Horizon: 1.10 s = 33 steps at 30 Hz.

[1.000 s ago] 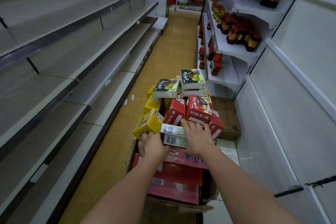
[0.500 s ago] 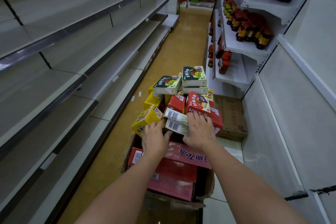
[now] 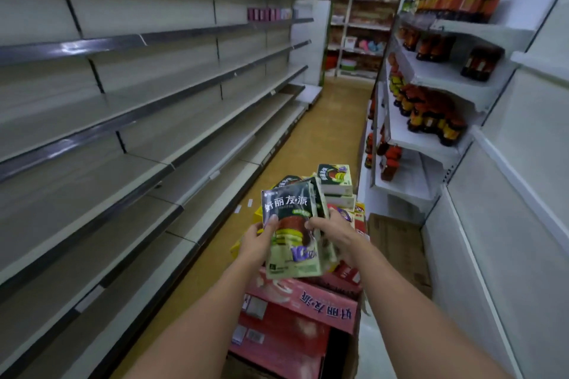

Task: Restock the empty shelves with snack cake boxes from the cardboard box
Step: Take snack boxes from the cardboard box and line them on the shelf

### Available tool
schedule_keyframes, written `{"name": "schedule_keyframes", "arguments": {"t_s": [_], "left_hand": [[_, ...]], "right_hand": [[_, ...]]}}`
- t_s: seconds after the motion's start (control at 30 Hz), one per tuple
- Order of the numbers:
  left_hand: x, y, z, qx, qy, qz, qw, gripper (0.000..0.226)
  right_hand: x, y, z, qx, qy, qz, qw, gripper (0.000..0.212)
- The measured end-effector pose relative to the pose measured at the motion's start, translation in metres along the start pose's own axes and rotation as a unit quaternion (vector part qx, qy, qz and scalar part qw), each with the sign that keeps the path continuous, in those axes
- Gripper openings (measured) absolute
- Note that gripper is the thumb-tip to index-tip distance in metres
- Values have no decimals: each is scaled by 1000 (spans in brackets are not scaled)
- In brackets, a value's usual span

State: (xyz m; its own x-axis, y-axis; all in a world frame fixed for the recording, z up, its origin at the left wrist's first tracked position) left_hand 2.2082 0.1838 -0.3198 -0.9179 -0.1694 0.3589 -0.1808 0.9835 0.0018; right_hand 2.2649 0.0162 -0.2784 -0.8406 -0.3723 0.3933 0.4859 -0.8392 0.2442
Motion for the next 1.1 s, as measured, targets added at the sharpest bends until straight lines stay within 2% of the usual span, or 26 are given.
{"name": "schedule_keyframes", "arguments": {"t_s": [0.1, 0.17, 0.2, 0.3, 0.4, 0.57, 0.73, 0.8, 0.9, 0.97, 1.03, 1.1], "left_hand": [[21, 17, -7, 42, -12, -1, 999, 56], [29, 35, -1, 58, -12, -25, 998, 47], [34, 45, 4, 65, -12, -38, 997, 47], [56, 80, 22, 73, 10, -89, 993, 50], [83, 112, 39, 79, 23, -132, 988, 55], [135, 166, 57, 135, 52, -198, 969, 57], [192, 224, 69, 164, 36, -279, 946, 93], [215, 252, 79, 165, 25, -315, 934, 97], [250, 286, 91, 177, 10, -352, 919, 93], [278, 304, 95, 197, 1, -370, 908, 74], [303, 320, 100, 204, 3, -391, 897, 60], [325, 339, 108, 221, -2, -407, 886, 57]], "right_hand": [[-4, -34, -6, -60, -13, 83, 995, 63], [-4, -58, -5, -77, -13, 130, 988, 42], [-8, -73, -5, -88, -10, 153, 984, 41], [-12, -115, -5, -125, -17, 206, 970, 66], [-9, -153, 2, -148, -17, 225, 963, 33], [-1, -221, 12, -94, -20, 257, 962, 23], [22, -295, 27, -50, -14, 318, 947, 19], [27, -325, 33, -41, -5, 337, 941, 18], [44, -367, 46, -30, 9, 356, 934, 15], [57, -399, 54, -8, 28, 366, 930, 16], [75, -432, 61, 23, 51, 385, 921, 22], [100, -468, 67, 62, 70, 409, 908, 30]]}}
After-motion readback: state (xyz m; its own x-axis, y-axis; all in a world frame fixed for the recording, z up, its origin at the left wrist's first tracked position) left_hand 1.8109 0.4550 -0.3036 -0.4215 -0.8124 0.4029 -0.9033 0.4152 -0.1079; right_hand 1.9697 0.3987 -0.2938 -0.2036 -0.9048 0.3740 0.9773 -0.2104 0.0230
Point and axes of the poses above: each hand's wrist, its own x-axis away from the middle knuckle, its own y-axis out of the back of the hand, z = x × y, the point moved 8 cm from there along -x, towards the middle knuckle, and after that the axes turned 10 degrees about z, right-handed, at the moved point
